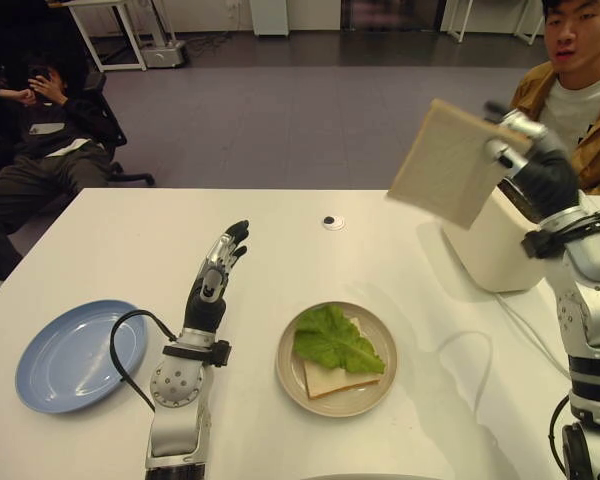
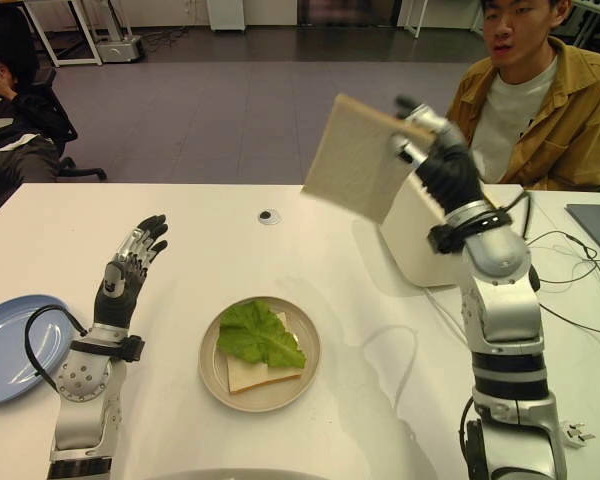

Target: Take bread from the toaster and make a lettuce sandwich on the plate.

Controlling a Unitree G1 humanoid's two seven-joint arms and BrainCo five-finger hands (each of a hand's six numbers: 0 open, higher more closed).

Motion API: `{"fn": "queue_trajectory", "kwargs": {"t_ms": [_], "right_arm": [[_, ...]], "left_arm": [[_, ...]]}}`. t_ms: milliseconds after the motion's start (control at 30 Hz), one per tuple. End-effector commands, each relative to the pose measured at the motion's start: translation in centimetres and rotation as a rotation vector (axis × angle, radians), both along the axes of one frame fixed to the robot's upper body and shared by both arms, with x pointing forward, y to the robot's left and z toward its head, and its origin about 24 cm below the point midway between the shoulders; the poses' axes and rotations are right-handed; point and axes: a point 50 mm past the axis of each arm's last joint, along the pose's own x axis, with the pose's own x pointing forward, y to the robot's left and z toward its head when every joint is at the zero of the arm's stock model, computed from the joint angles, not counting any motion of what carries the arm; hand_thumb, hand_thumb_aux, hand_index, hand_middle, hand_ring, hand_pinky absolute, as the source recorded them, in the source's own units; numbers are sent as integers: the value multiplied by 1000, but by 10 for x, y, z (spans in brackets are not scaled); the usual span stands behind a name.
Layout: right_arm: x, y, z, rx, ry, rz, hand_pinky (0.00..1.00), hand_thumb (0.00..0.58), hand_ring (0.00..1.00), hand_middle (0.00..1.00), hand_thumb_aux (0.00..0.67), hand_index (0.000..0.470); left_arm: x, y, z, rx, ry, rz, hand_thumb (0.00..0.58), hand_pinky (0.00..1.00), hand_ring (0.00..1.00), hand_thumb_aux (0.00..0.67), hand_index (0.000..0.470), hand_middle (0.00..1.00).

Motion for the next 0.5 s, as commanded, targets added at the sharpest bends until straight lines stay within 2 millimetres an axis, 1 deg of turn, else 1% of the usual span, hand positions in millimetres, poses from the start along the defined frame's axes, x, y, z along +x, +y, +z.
{"fn": "queue_trajectory", "kwargs": {"t_ms": [33, 133, 200, 300, 367, 500], "right_arm": [[-19, 35, -49, -34, 300, 271, 0, 580, 0, 0, 670, 470], [-22, 52, -74, -47, 410, 320, 0, 580, 0, 0, 670, 470], [-30, 67, -89, -60, 468, 370, 0, 580, 0, 0, 670, 470], [-41, 83, -108, -93, 526, 424, 0, 580, 0, 0, 670, 470], [-45, 88, -116, -132, 537, 433, 0, 580, 0, 0, 670, 470], [-45, 88, -122, -187, 526, 418, 0, 580, 0, 0, 670, 470]], "left_arm": [[1, -1, 1, 16, 2, -8, 0, 0, 0, 0, 0, 0], [0, -1, 2, 15, 1, -7, 0, 0, 0, 0, 0, 0], [0, -1, 2, 15, 1, -9, 0, 0, 0, 0, 0, 0], [0, -1, 3, 16, 1, -10, 0, 0, 0, 0, 0, 0], [0, -1, 3, 17, 1, -12, 0, 0, 0, 0, 0, 0], [0, -1, 4, 16, 0, -14, 0, 0, 0, 0, 0, 0]]}}
